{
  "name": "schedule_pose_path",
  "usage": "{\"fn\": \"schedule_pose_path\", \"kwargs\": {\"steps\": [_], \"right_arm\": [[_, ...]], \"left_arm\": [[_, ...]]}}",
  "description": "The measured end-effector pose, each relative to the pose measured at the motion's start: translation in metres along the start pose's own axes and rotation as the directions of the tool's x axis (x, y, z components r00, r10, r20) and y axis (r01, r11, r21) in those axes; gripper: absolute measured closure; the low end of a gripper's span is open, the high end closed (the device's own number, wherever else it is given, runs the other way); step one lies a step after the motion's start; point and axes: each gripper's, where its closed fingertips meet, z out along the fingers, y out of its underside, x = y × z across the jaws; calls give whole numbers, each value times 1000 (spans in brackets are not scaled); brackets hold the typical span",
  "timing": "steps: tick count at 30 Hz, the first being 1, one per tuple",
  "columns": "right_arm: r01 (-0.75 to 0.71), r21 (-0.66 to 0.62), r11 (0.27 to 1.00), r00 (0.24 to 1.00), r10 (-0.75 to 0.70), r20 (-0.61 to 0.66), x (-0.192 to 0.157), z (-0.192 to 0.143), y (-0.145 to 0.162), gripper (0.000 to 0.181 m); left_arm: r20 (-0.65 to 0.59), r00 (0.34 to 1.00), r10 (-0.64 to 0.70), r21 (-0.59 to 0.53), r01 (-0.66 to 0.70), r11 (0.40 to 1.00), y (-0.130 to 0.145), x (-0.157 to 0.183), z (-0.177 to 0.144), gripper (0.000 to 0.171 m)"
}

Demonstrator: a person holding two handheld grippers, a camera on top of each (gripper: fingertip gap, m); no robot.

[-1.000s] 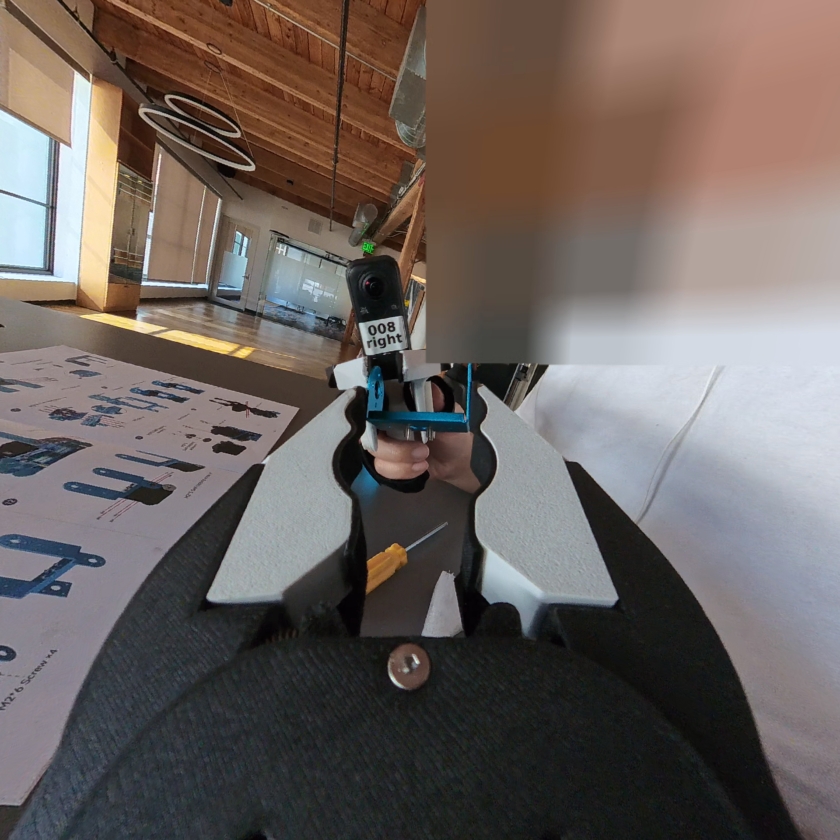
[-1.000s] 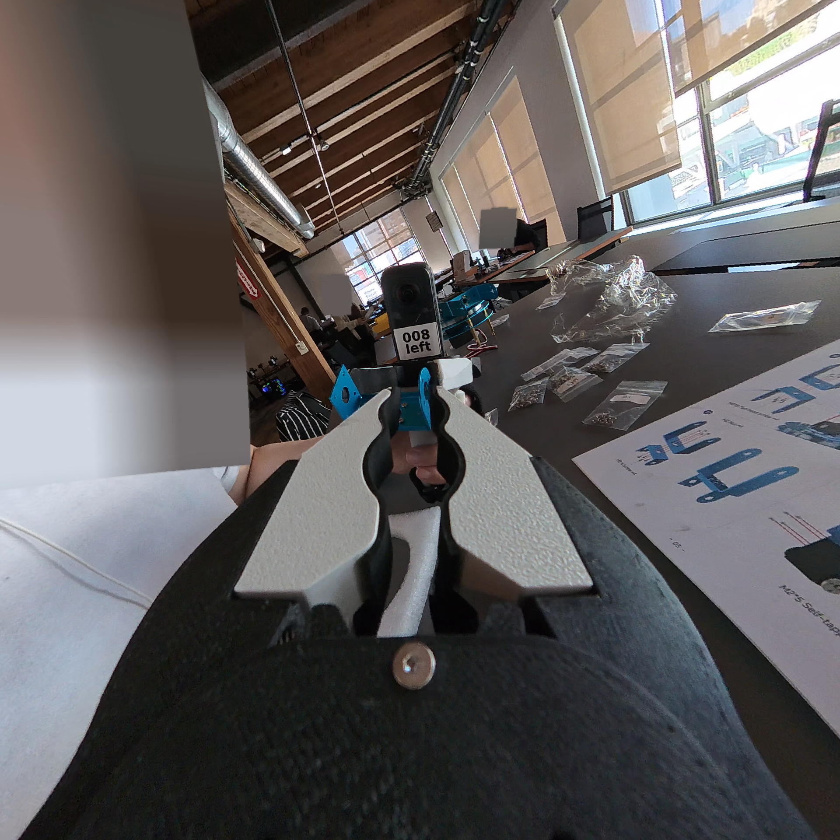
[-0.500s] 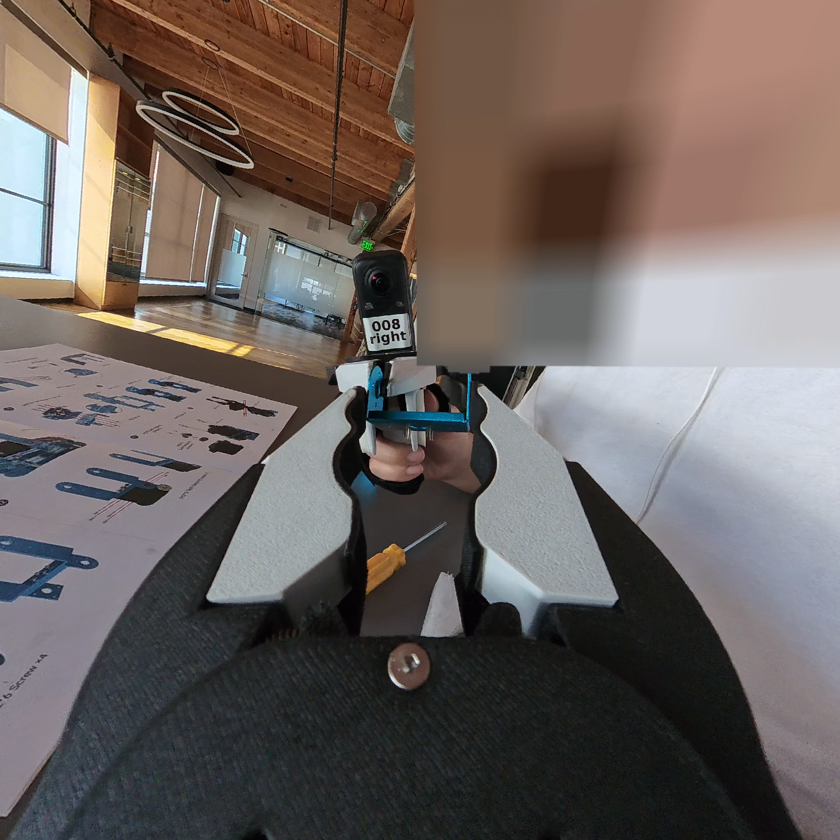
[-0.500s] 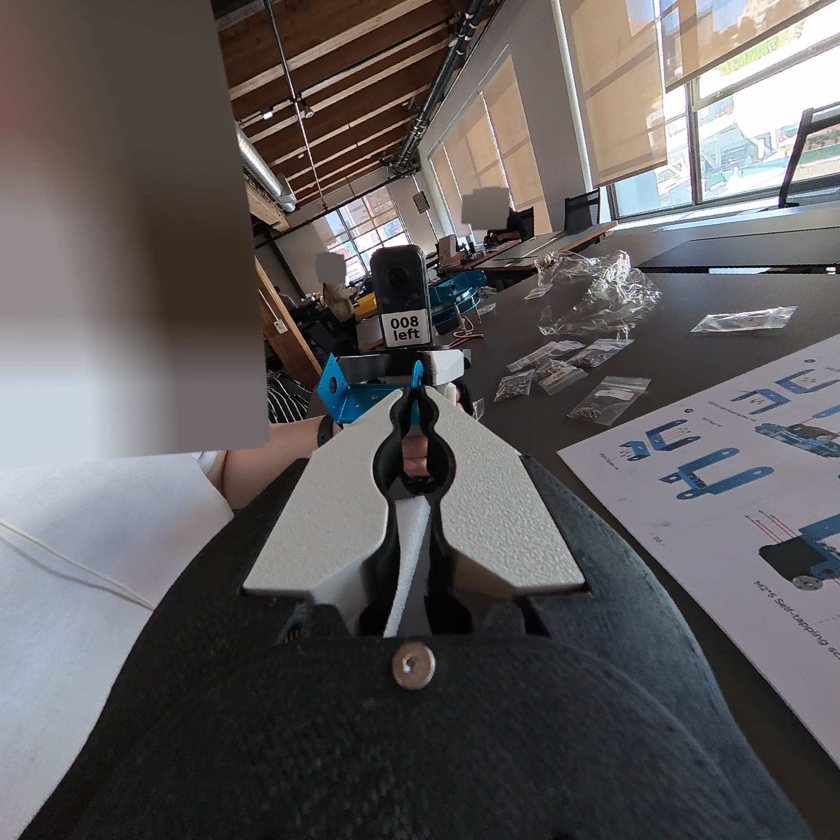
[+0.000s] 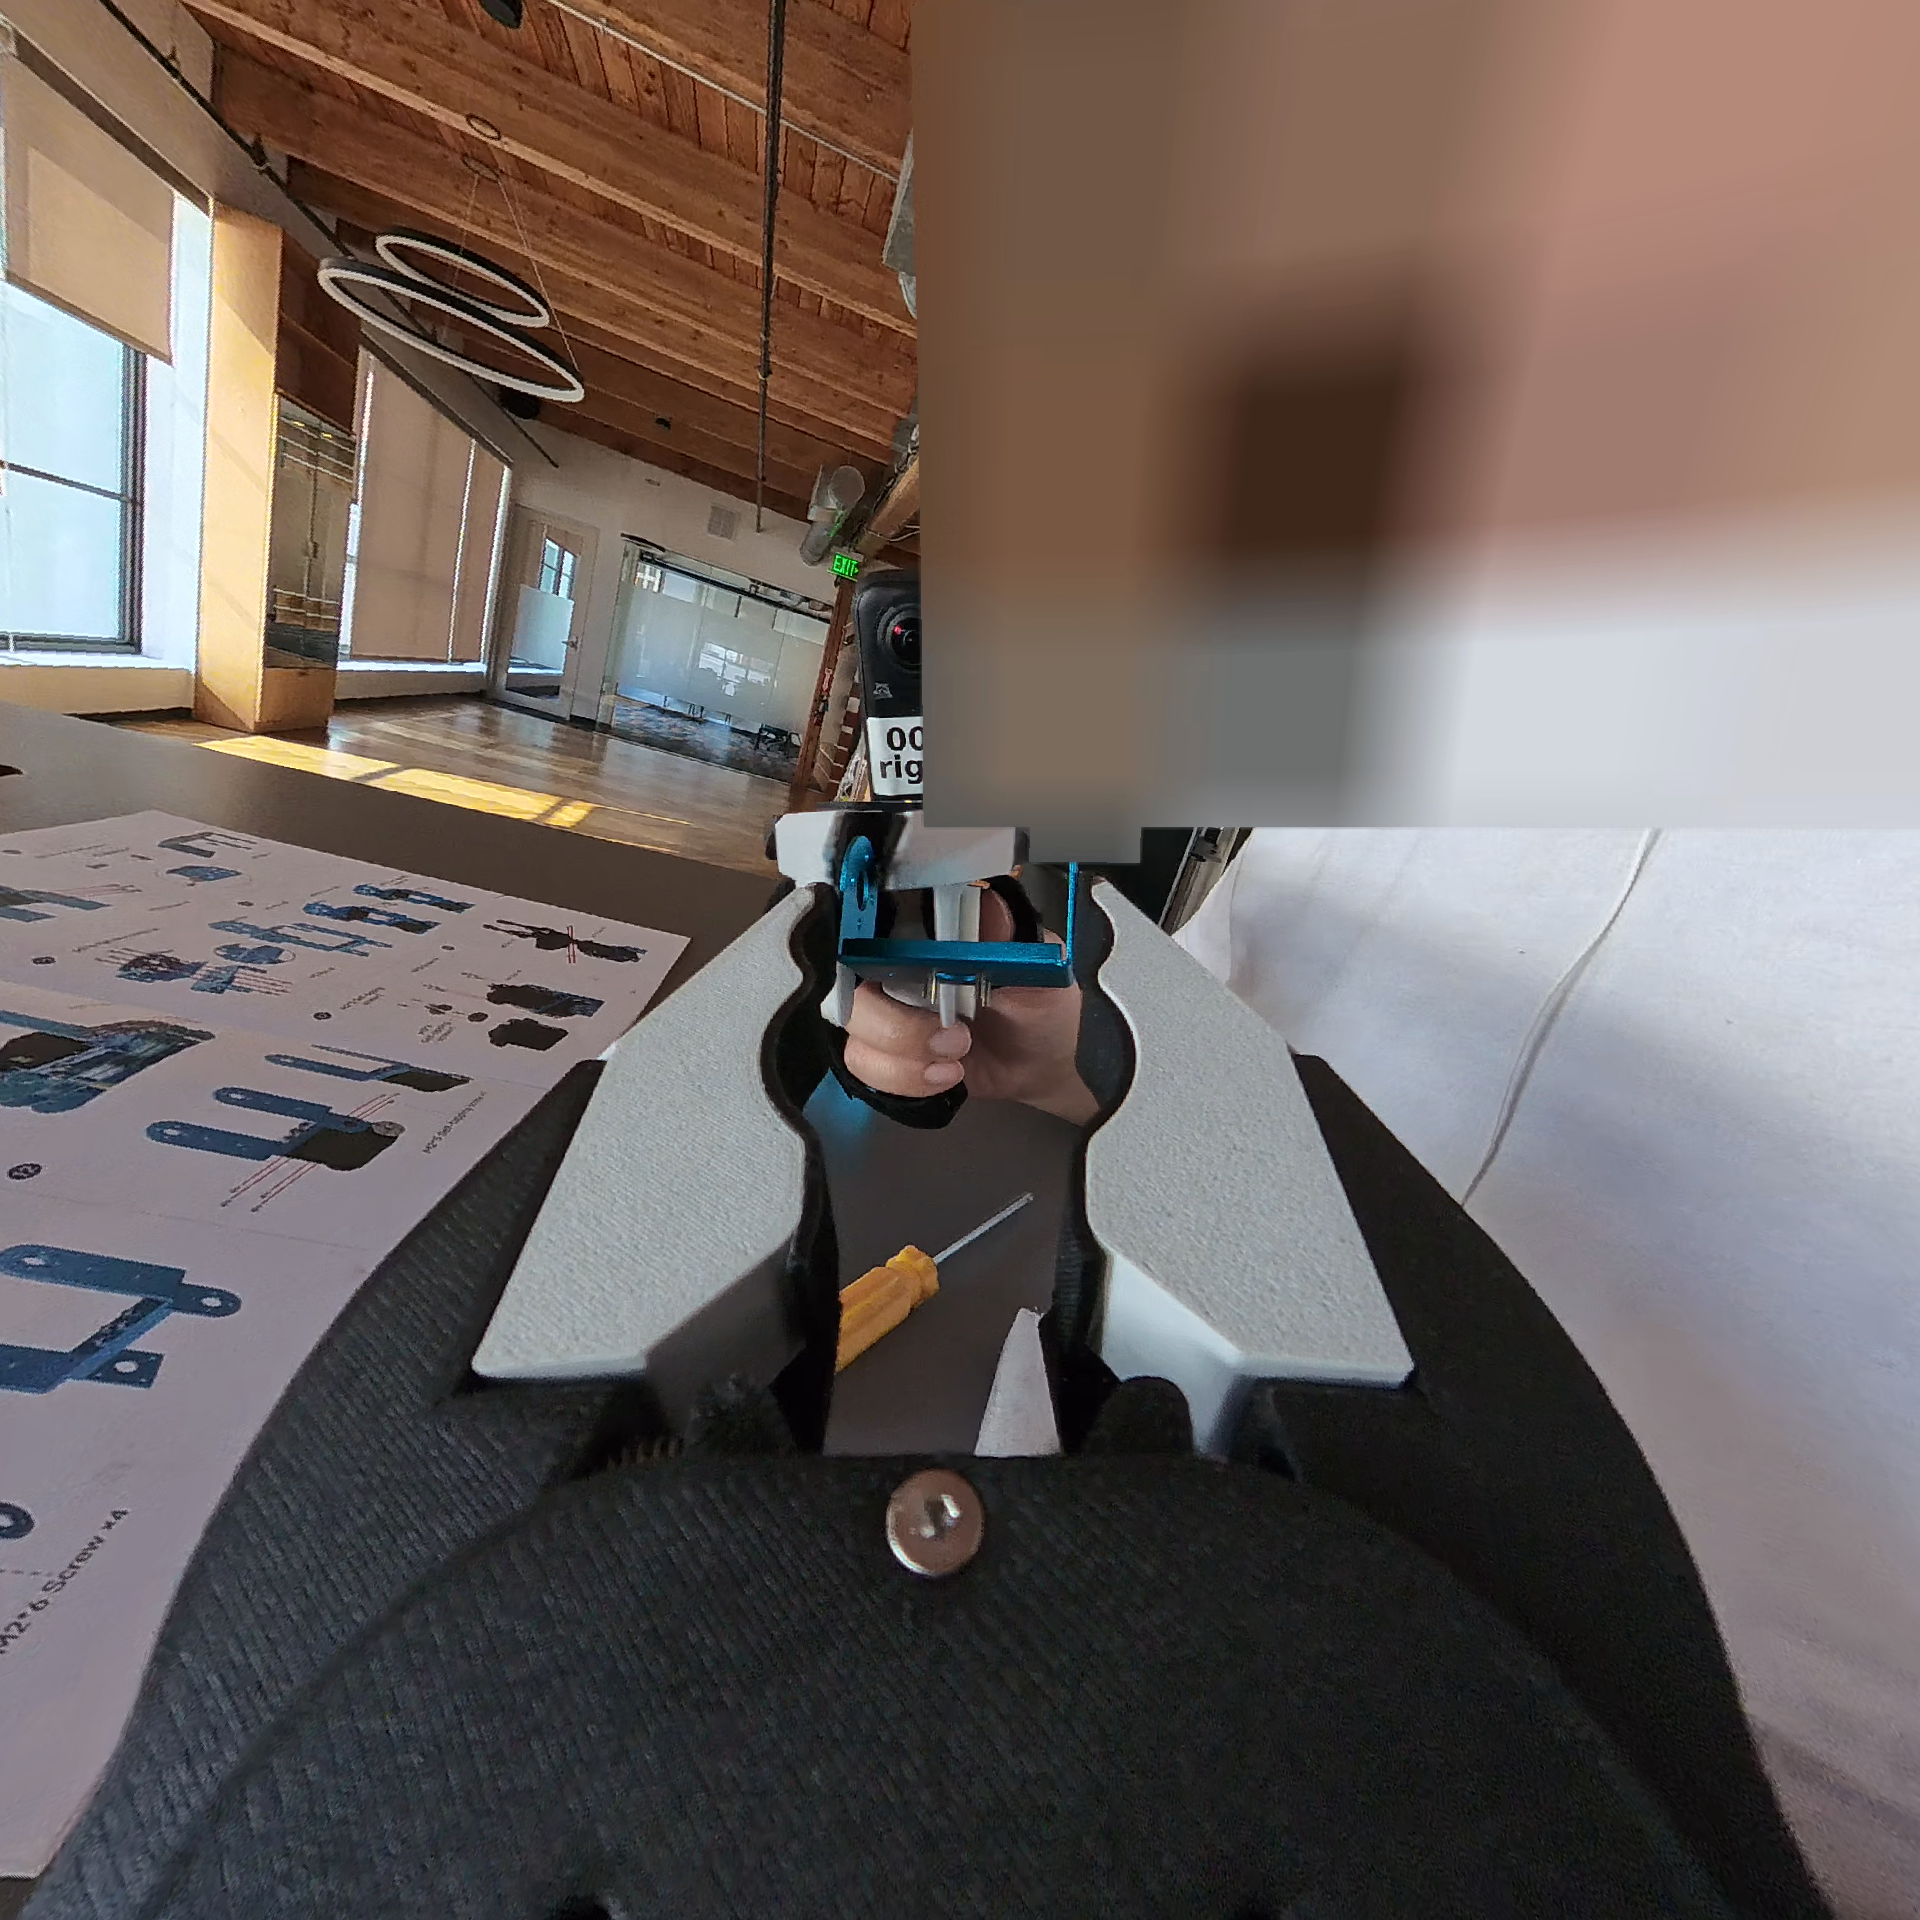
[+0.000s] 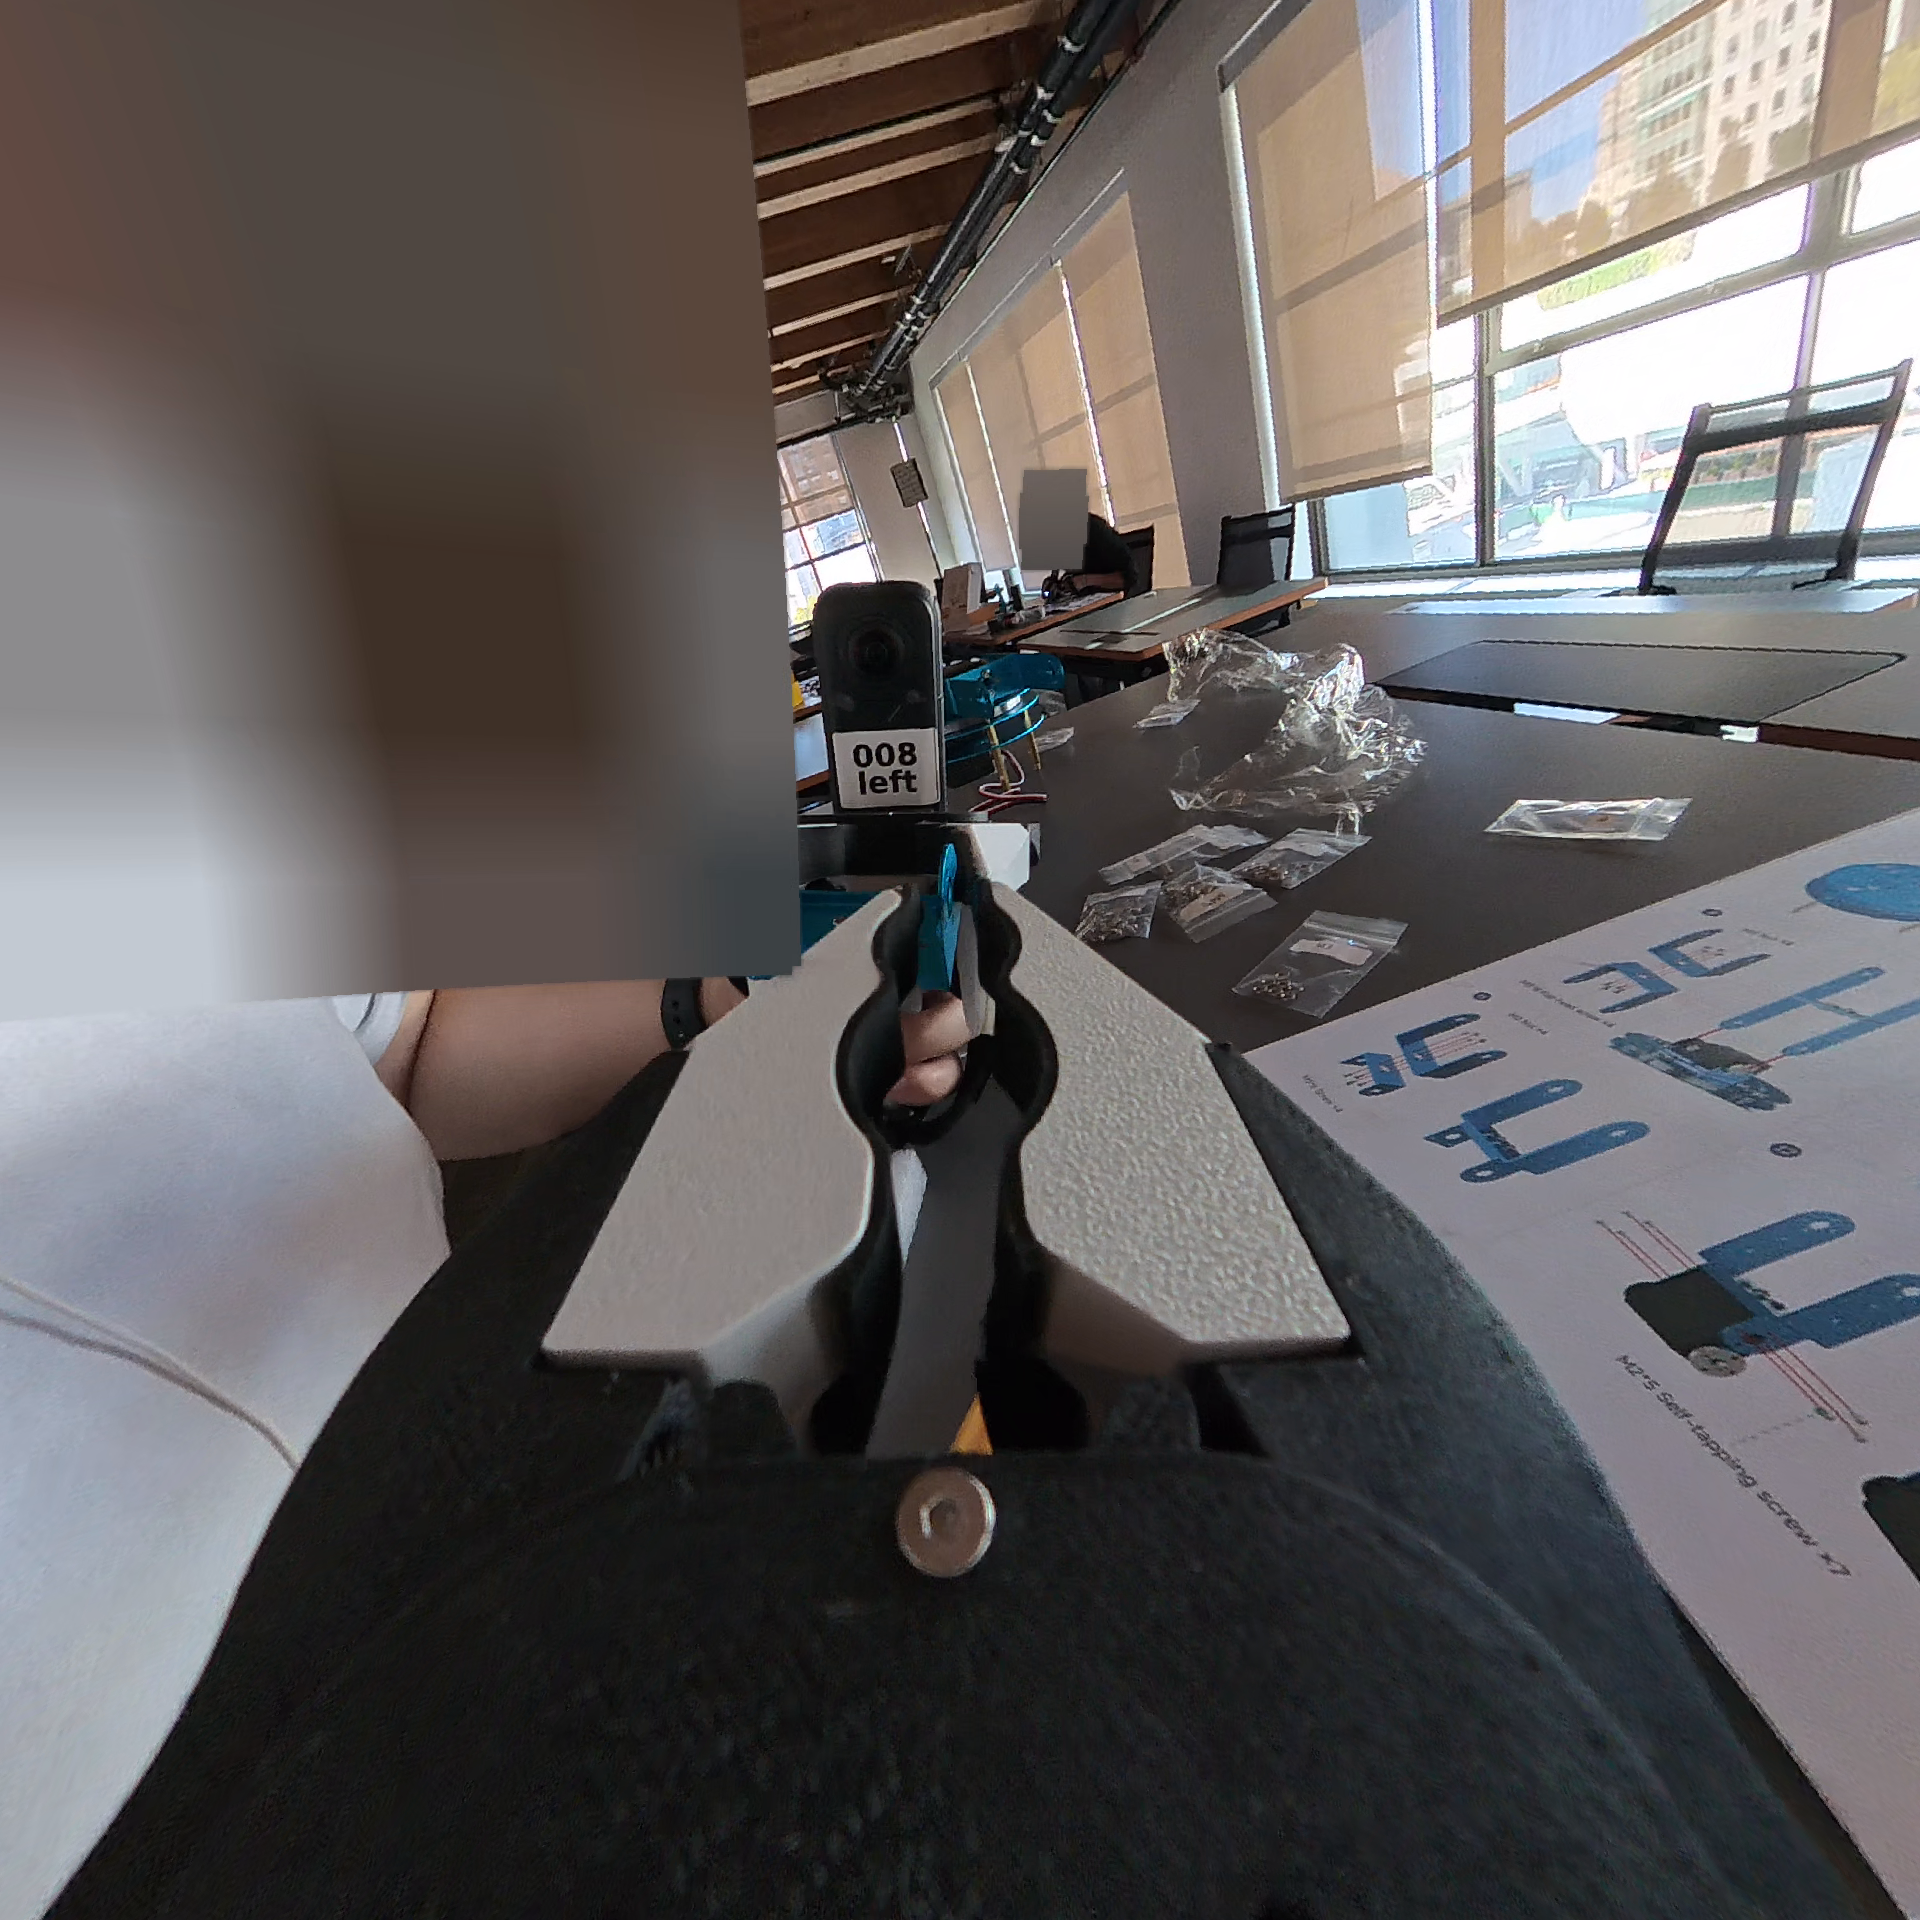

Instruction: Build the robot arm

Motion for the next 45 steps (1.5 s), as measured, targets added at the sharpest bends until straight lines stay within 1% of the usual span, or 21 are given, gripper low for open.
{"fn": "schedule_pose_path", "kwargs": {"steps": [1, 2, 5, 8, 10, 12, 14, 15, 20, 21, 23, 26, 30, 35, 42, 45], "right_arm": [[7, -3, 1000, 1000, -7, -3, 0, 0, 1, 179], [15, -7, 1000, 1000, -15, -4, 0, 0, 1, 181], [43, -19, 999, 999, -43, -6, -2, 0, 2, 181], [76, -49, 996, 997, -77, -14, -1, -1, 4, 181], [110, -70, 991, 994, -111, -10, -2, -3, 5, 181], [132, -95, 987, 991, -132, 2, -3, -3, 7, 181], [155, -134, 979, 988, -156, 0, -1, -3, 11, 181], [171, -154, 973, 985, -172, 3, -1, -3, 13, 181], [263, -247, 933, 964, -267, 19, 3, -2, 21, 181], [270, -257, 928, 962, -271, 32, 2, -2, 23, 181], [269, -273, 923, 962, -269, 38, 3, 0, 26, 181], [265, -284, 921, 964, -255, 73, -3, 3, 30, 181], [295, -334, 896, 955, -283, 84, -3, 5, 39, 181], [290, -340, 895, 957, -277, 85, -2, 5, 41, 181], [271, -338, 901, 962, -263, 70, 1, 4, 42, 181], [267, -333, 904, 962, -269, 41, 5, 4, 41, 181]], "left_arm": [[4, 1000, 0, -3, 0, 1000, 1, -1, 0, 127], [4, 1000, -2, -5, 2, 1000, 1, -1, 0, 127], [-4, 1000, -7, -11, 7, 1000, 2, 0, 1, 127], [14, 1000, 20, -67, -19, 998, 8, -1, 1, 126], [56, 997, 56, -117, -49, 992, 14, -7, 1, 109], [64, 994, 88, -173, -75, 982, 18, -7, -1, 102], [67, 991, 118, -206, -102, 973, 18, -6, -4, 102], [62, 989, 132, -225, -115, 968, 19, -5, -5, 105], [64, 978, 197, -337, -165, 927, 29, -1, -5, 106], [71, 976, 208, -344, -172, 923, 30, -1, -4, 103], [71, 973, 220, -363, -181, 914, 32, 0, -3, 103], [78, 965, 250, -418, -196, 887, 40, -4, -7, 110], [55, 969, 242, -449, -192, 873, 46, -2, -10, 118], [41, 975, 219, -449, -178, 876, 49, 0, -8, 124], [59, 975, 214, -456, -164, 875, 50, -3, -7, 124], [76, 965, 253, -434, -196, 879, 47, -7, -6, 123]]}}
